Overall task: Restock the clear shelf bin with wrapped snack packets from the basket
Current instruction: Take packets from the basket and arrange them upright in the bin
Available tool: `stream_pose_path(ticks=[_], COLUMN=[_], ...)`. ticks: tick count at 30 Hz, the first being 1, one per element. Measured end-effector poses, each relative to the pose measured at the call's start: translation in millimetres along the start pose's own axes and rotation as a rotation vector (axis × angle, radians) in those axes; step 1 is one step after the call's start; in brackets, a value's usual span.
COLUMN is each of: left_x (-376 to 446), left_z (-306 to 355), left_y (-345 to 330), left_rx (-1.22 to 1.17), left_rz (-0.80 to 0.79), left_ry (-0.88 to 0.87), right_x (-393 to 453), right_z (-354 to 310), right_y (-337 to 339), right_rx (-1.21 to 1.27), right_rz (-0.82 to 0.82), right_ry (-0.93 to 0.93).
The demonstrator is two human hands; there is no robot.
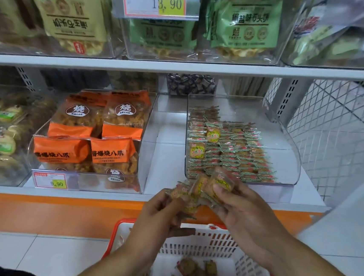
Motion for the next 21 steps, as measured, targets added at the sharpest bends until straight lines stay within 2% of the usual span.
stream_pose_path(ticks=[3,7,9,12,14,16,21], left_x=[0,0,-3,-7,-9,-10,-8], left_z=[-2,-6,-9,-15,-17,-19,-20], left_y=[1,0,-4,-8,-9,-12,-17], left_rx=[-0.034,0.002,0.073,0.183,0.26,0.234,-0.027], left_rz=[0.005,-0.048,-0.102,-0.147,-0.168,-0.194,-0.193], left_ry=[0.056,0.192,0.27,0.37,0.37,0.364,0.323], right_x=[1,-1,-5,-10,-12,-11,-6], right_z=[-13,-28,-28,-24,-19,-16,-24], right_y=[7,2,-1,-6,-10,-10,-6], right_rx=[-0.26,-0.981,-1.159,-1.136,-1.09,-1.06,-1.09], right_rz=[-0.037,-0.299,-0.372,-0.464,-0.504,-0.457,-0.284], right_ry=[-0.024,-0.188,-0.239,-0.29,-0.302,-0.26,-0.11])
Point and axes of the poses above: each hand's wrist, its own x-axis towards the middle knuckle, its own y-axis out of the back of the hand, z = x × y, the point moved 6 cm from there along x, towards the middle knuckle, and after that the axes turned 14 degrees about -z, right-handed, at the moved point
